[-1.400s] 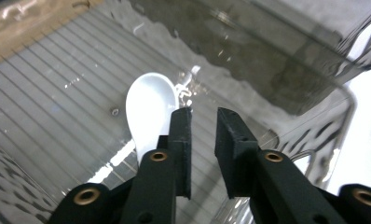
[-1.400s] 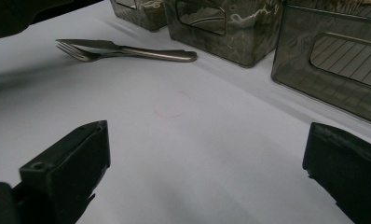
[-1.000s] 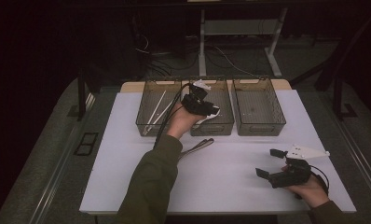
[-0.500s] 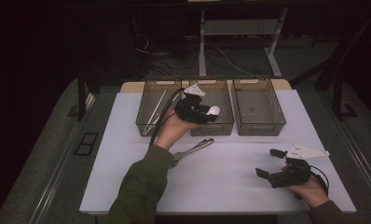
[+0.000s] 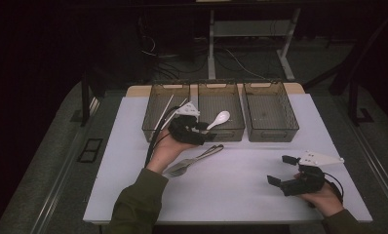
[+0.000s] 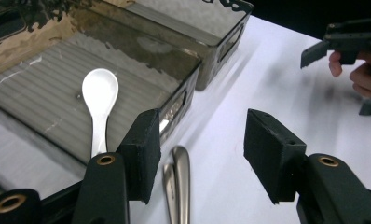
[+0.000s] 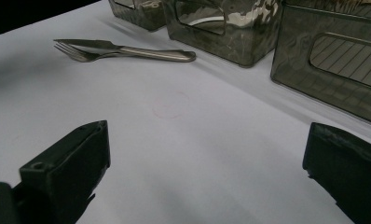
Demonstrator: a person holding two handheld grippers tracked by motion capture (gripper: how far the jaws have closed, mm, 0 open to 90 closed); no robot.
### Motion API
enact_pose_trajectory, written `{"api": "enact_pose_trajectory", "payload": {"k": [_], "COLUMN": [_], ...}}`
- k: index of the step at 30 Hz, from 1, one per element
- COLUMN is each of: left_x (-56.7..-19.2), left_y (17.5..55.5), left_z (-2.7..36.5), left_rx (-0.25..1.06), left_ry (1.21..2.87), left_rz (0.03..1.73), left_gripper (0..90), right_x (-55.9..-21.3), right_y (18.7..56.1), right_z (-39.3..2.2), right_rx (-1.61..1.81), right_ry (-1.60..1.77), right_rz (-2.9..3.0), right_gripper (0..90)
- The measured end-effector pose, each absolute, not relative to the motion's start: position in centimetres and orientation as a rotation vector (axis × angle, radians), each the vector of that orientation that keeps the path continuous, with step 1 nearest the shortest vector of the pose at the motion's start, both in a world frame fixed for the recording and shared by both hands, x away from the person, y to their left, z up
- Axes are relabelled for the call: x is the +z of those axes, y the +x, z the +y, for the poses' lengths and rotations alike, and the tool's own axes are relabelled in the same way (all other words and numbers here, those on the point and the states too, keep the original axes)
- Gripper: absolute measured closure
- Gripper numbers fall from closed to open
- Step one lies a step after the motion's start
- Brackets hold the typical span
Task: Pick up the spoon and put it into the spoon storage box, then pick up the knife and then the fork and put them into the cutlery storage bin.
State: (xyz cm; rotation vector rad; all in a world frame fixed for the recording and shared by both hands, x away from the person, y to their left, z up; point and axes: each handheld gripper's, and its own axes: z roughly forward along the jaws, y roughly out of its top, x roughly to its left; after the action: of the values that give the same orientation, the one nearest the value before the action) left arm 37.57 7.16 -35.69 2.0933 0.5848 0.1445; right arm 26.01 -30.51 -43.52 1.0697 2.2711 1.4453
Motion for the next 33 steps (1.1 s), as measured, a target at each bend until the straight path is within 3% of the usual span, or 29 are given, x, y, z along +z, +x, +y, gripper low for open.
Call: {"api": "enact_pose_trajectory", "payload": {"k": [14,33], "left_x": [-37.8,-41.3], "left_y": [35.3,35.3], "left_z": [10.0,11.3], "left_rx": [0.175,0.164], "left_ry": [2.118,2.252], "left_rz": [0.627,0.652], "left_gripper": [44.2,46.6], "right_x": [-43.5,-43.5], "right_y": [25.9,26.1], "right_z": [-30.5,-30.4], "right_rx": [1.448,1.447], "right_ry": [1.062,1.058], "right_rz": [2.269,2.270], "right_gripper": [0.5,0.5]}}
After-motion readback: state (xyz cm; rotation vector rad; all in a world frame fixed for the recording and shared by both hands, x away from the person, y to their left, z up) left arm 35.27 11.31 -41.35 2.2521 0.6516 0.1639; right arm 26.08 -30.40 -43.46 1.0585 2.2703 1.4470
